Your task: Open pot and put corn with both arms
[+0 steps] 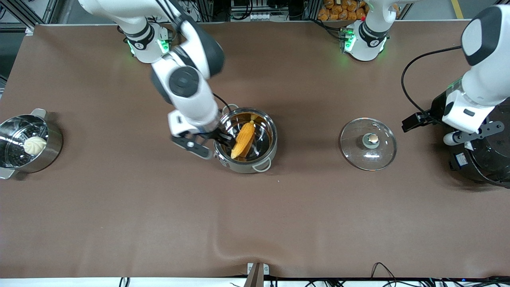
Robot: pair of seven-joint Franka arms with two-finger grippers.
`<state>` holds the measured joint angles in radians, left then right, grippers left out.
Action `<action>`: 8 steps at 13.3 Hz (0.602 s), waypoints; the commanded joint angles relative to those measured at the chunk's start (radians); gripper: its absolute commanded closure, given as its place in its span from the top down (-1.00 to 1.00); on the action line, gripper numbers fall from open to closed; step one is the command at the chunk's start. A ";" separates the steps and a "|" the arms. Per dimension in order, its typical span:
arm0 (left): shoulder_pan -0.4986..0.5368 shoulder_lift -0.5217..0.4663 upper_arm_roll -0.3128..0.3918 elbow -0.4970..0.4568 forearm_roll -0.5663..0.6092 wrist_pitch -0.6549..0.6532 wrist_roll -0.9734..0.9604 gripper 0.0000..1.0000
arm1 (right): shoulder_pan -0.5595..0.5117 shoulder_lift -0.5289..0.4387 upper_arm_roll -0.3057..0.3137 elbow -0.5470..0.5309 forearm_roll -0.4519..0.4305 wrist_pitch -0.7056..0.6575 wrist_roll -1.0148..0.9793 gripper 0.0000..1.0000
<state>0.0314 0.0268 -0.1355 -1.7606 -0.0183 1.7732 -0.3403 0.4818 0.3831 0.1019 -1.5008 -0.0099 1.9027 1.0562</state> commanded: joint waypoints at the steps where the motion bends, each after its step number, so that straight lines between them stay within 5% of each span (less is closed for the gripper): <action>1: 0.005 -0.053 -0.009 0.021 0.011 -0.038 0.046 1.00 | -0.096 -0.146 0.012 -0.038 0.053 -0.130 -0.143 1.00; 5: 0.008 -0.067 -0.025 0.087 0.011 -0.122 0.060 1.00 | -0.231 -0.288 0.002 -0.036 0.051 -0.295 -0.416 1.00; 8: 0.008 -0.068 -0.026 0.121 0.011 -0.168 0.060 1.00 | -0.232 -0.343 -0.137 -0.035 0.048 -0.367 -0.675 1.00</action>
<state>0.0305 -0.0391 -0.1543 -1.6735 -0.0183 1.6532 -0.3056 0.2555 0.0848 0.0330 -1.5027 0.0217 1.5508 0.5153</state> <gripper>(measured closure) 0.000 0.000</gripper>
